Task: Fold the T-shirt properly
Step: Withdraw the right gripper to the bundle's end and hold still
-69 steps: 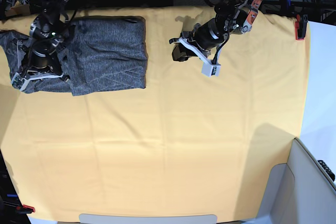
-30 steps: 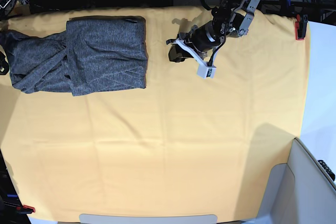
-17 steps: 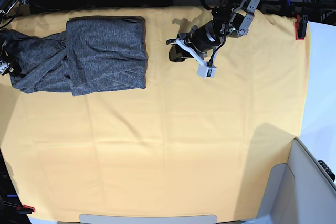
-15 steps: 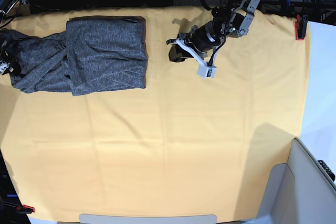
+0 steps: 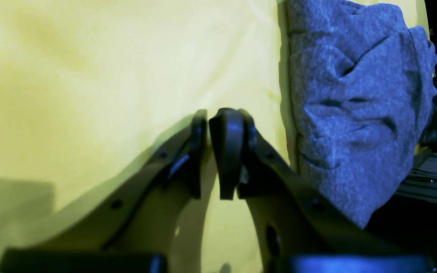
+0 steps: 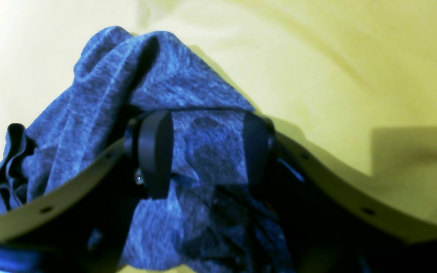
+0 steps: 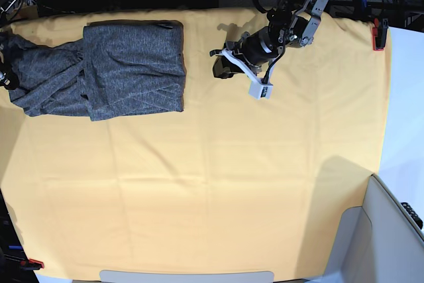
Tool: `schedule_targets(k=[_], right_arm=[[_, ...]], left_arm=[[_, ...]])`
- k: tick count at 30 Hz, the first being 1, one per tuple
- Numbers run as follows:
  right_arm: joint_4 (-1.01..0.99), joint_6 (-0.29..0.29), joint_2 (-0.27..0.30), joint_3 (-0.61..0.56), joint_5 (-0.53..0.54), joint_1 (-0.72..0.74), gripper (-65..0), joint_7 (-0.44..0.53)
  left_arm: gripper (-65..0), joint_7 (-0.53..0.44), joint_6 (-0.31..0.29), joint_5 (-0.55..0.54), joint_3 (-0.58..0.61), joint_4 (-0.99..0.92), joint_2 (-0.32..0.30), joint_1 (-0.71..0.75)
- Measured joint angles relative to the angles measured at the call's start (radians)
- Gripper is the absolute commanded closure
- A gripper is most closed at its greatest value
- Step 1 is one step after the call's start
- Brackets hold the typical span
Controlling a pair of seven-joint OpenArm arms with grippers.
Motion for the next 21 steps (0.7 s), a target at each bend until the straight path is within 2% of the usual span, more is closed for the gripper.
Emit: schedule_targets(k=[21], right_arm=[[-0.004, -0.010, -0.002, 0.012, -0.012, 0.024, -29.9, 0.036]], left_arm=[[-7.3, 0.000, 0.000, 0.000, 0.000, 0.000, 0.000, 0.000]])
